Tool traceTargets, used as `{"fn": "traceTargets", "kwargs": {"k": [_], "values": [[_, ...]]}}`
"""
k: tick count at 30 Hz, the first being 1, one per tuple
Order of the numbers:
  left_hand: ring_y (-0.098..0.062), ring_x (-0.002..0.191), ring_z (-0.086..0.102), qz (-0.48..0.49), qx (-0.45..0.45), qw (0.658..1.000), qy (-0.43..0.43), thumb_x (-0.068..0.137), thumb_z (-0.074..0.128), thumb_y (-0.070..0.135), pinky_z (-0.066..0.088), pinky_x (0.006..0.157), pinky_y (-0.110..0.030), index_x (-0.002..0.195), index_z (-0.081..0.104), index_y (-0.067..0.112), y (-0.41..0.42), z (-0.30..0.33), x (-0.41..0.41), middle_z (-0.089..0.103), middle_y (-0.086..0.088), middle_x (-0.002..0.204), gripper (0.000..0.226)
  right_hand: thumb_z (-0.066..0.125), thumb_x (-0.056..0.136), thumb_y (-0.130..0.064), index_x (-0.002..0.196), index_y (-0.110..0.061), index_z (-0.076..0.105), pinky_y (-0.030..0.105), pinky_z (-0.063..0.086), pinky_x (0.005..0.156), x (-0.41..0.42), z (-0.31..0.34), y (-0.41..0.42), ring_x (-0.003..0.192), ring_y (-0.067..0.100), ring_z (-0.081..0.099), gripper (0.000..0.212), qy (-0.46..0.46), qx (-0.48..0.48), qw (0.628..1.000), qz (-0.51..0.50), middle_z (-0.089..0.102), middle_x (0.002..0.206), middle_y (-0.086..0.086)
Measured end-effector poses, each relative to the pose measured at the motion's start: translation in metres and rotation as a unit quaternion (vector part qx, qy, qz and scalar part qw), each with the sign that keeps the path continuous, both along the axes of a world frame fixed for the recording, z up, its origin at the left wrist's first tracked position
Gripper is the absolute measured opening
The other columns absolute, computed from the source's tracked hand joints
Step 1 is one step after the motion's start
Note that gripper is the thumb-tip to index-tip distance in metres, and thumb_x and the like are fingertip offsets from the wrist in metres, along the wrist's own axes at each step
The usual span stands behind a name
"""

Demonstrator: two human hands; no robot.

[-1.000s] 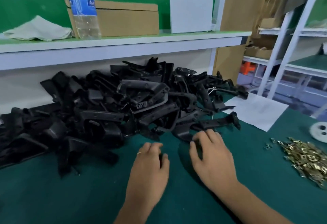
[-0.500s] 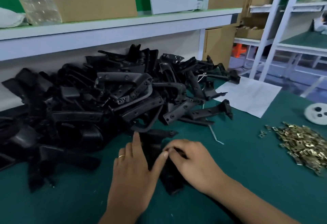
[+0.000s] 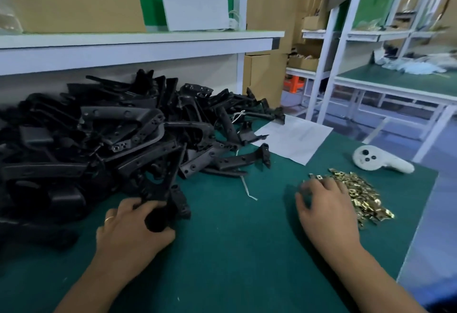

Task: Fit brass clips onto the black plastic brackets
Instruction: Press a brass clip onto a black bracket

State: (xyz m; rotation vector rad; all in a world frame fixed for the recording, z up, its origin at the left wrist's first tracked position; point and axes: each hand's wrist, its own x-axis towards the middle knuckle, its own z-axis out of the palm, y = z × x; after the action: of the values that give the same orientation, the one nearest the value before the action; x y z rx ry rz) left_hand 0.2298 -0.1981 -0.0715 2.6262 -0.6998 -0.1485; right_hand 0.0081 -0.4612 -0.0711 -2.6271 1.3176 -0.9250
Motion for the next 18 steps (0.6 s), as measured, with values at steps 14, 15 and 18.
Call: {"fn": "traceTargets", "kwargs": {"k": [14,15,18], "values": [[-0.012,0.109,0.048,-0.157,0.001,0.966,-0.207,0.099,0.051,0.045,0.042,0.095,-0.03,0.129,0.052,0.038,-0.037,-0.009,-0.053,0.048,0.018,0.114,0.031,0.051,0.101,-0.03,0.11,-0.026,0.071,0.046,0.028,0.092,0.001,-0.003,-0.022,0.111,0.029,0.05,0.022,0.155,-0.066,0.978,-0.127,0.062,0.114,0.001],[-0.011,0.105,0.049,-0.187,-0.012,0.961,-0.204,0.098,0.055,0.042,0.043,0.092,-0.028,0.129,0.051,0.037,-0.04,-0.009,-0.057,0.049,0.019,0.11,0.031,0.051,0.102,-0.03,0.111,-0.027,0.072,0.045,0.029,0.092,0.003,-0.003,-0.022,0.111,0.029,0.05,0.022,0.147,-0.058,0.981,-0.116,0.063,0.114,0.0],[-0.007,0.1,0.048,-0.236,-0.056,0.948,-0.208,0.103,0.053,0.043,0.042,0.087,-0.024,0.134,0.045,0.037,-0.044,-0.012,-0.055,0.046,0.022,0.107,0.032,0.055,0.102,-0.029,0.115,-0.025,0.071,0.045,0.037,0.093,0.011,-0.005,-0.018,0.11,0.03,0.055,0.021,0.115,-0.05,0.991,-0.046,0.065,0.113,0.002]]}}
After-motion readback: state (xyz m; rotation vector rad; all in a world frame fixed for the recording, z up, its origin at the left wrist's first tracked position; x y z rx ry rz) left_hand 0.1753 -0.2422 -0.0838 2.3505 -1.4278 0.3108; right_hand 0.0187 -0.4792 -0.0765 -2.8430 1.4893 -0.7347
